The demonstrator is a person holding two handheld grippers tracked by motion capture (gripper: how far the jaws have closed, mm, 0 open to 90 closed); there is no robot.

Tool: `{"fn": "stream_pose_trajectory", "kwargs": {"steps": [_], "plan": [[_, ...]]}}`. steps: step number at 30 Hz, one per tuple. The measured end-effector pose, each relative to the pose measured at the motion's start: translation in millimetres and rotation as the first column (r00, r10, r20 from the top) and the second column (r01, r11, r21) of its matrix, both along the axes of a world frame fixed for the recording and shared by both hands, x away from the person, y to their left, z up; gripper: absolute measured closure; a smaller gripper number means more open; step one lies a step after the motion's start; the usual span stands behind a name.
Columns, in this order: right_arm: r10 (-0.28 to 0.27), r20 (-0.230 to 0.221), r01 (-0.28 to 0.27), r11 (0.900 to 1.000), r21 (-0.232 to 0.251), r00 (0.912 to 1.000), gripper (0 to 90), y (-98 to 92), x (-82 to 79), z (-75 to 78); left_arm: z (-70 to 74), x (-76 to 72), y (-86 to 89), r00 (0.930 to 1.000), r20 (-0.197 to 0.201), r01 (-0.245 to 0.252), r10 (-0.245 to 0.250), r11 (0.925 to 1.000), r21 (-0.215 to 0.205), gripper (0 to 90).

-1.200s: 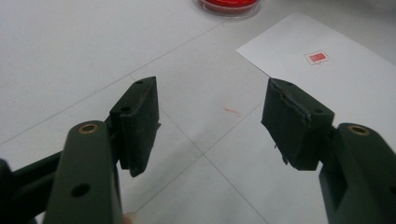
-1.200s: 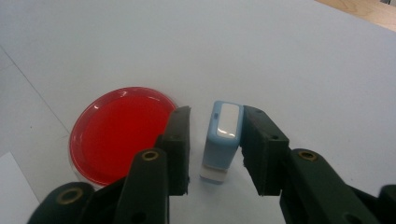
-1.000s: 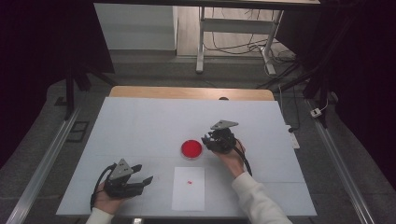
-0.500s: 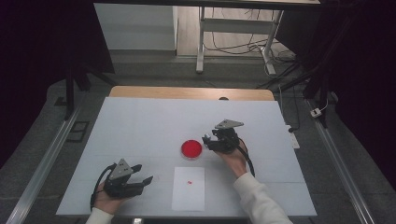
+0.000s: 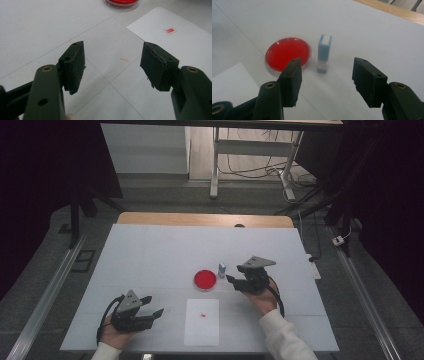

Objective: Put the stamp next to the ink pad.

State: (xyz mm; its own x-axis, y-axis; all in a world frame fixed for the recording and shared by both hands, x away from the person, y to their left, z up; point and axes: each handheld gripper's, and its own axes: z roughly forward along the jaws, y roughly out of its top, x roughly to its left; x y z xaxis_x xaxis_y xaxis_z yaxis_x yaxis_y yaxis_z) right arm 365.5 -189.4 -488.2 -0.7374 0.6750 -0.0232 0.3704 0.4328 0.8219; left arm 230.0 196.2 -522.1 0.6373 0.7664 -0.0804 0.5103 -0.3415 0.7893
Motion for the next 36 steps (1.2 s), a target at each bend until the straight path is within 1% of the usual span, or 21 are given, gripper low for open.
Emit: {"fn": "stream_pose_trajectory", "kwargs": {"steps": [5, 6, 7, 9, 11, 16, 21, 23, 28, 29, 31, 33, 34, 36], "plan": [[0.005, 0.022, -0.004, 1.0, -0.014, 0.9998, 40.5, -22.5, -19.3, -1.0, -0.5, 1.5, -0.4, 0.9999, 0.003, 0.016, -0.016, 0.9999, 0.002, 36.1], [0.004, 0.024, -0.004, 1.0, -0.009, 0.9997, 40.5, -26.4, -23.0, -2.3, -0.6, 1.7, -0.6, 0.9998, 0.004, 0.019, -0.019, 0.9998, 0.002, 36.1], [0.008, 0.028, -0.007, 1.0, -0.02, 0.9996, 40.5, -29.9, -25.5, -2.7, -0.7, 2.0, -0.8, 0.9998, 0.004, 0.022, -0.022, 0.9998, 0.003, 36.0], [0.009, 0.028, -0.008, 1.0, -0.03, 0.9996, 40.6, -38.5, -32.9, -4.3, -0.8, 2.6, -1.0, 0.9996, 0.004, 0.028, -0.028, 0.9996, 0.003, 35.9], [0.01, 0.024, -0.01, 1.0, -0.02, 0.9997, 40.6, -45.6, -39.0, -5.7, -1.0, 3.5, -1.4, 0.9995, 0.004, 0.031, -0.031, 0.9995, 0.001, 35.9], [0.011, 0.018, -0.011, 1.0, -0.019, 0.9998, 40.6, -62.7, -55.1, -8.4, -1.3, 5.6, -3.0, 0.9994, 0.002, 0.034, -0.034, 0.9994, 0.005, 35.7], [0.014, 0.012, -0.014, 1.0, -0.017, 0.9998, 40.8, -81.7, -67.6, -12.7, -1.1, 6.1, -4.3, 0.9994, 0.003, 0.033, -0.033, 0.9994, 0.009, 35.0], [0.01, 0.012, -0.01, 1.0, -0.02, 0.9999, 40.8, -89.0, -71.4, -13.5, -1.0, 6.0, -4.6, 0.9995, 0.003, 0.032, -0.032, 0.9994, 0.009, 35.0], [0.015, -0.004, -0.015, 1.0, 0.016, 0.9999, 40.7, -104.4, -73.4, -16.9, -1.0, 5.1, -5.5, 0.9995, 0.004, 0.031, -0.031, 0.9994, 0.012, 34.8], [0.008, -0.002, -0.008, 1.0, 0.017, 1.0, 40.7, -105.8, -73.5, -16.8, -1.0, 4.9, -5.6, 0.9995, 0.004, 0.031, -0.032, 0.9994, 0.013, 34.9], [0.012, -0.006, -0.011, 0.999, 0.03, 0.9999, 40.7, -107.3, -73.0, -16.2, -1.1, 4.9, -5.8, 0.9995, 0.003, 0.032, -0.032, 0.9994, 0.015, 34.8], [0.01, -0.003, -0.01, 0.999, 0.031, 0.9999, 40.7, -107.0, -72.8, -16.0, -1.2, 5.0, -5.9, 0.9995, 0.002, 0.032, -0.032, 0.9994, 0.015, 34.8], [0.009, -0.001, -0.009, 1.0, 0.023, 1.0, 40.7, -106.7, -72.9, -15.7, -1.2, 4.9, -5.9, 0.9995, 0.001, 0.032, -0.032, 0.9994, 0.015, 34.8], [0.016, -0.001, -0.016, 1.0, 0.026, 0.9999, 40.7, -105.2, -73.0, -15.9, -1.3, 4.9, -6.0, 0.9995, 0.001, 0.032, -0.032, 0.9994, 0.016, 34.7]]}}
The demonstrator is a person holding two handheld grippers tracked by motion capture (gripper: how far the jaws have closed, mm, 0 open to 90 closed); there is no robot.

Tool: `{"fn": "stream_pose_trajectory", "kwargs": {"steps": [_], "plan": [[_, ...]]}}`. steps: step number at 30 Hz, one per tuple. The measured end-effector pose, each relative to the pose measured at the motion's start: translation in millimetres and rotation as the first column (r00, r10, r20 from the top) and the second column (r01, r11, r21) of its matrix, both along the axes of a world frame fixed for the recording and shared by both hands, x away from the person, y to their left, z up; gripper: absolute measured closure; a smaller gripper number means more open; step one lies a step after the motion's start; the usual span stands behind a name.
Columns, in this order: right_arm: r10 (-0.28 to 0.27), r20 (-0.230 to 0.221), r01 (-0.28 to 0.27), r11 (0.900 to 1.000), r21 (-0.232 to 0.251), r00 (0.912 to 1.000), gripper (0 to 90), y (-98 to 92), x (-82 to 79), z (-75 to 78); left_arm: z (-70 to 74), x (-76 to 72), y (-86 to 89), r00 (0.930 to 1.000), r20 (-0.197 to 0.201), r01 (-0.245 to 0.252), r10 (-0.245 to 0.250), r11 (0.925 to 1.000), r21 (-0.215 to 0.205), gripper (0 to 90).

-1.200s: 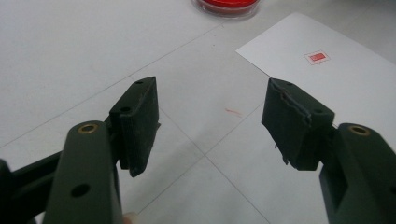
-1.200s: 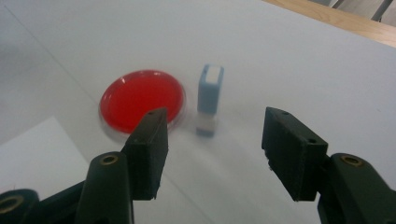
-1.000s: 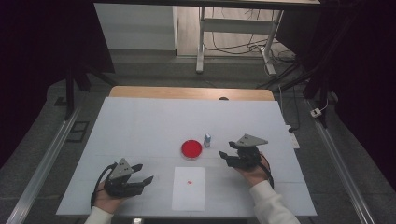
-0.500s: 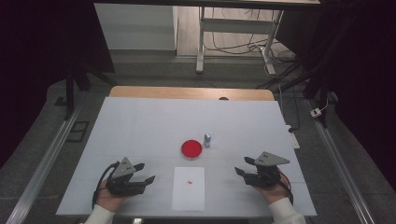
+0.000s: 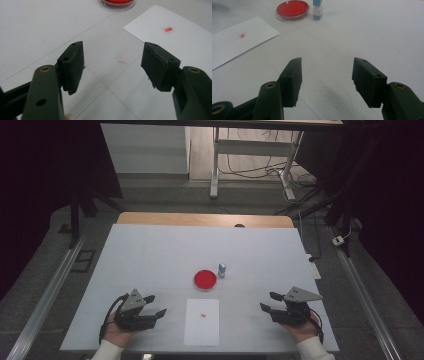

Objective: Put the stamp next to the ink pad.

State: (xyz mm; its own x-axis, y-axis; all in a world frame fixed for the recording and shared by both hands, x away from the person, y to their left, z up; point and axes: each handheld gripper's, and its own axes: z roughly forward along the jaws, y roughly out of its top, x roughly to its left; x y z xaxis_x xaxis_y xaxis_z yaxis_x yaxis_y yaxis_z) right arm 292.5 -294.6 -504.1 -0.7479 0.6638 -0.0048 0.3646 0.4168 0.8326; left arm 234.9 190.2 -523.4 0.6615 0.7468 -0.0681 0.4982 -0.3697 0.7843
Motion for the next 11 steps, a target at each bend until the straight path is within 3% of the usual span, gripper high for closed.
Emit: {"fn": "stream_pose_trajectory", "kwargs": {"steps": [11], "plan": [[0.007, 0.005, -0.007, 1.0, -0.009, 1.0, 40.6, 2.7, 0.0, 0.1, -0.4, -0.6, -0.7, 1.0, -0.002, -0.002, 0.002, 1.0, 0.001, 34.5]]}}
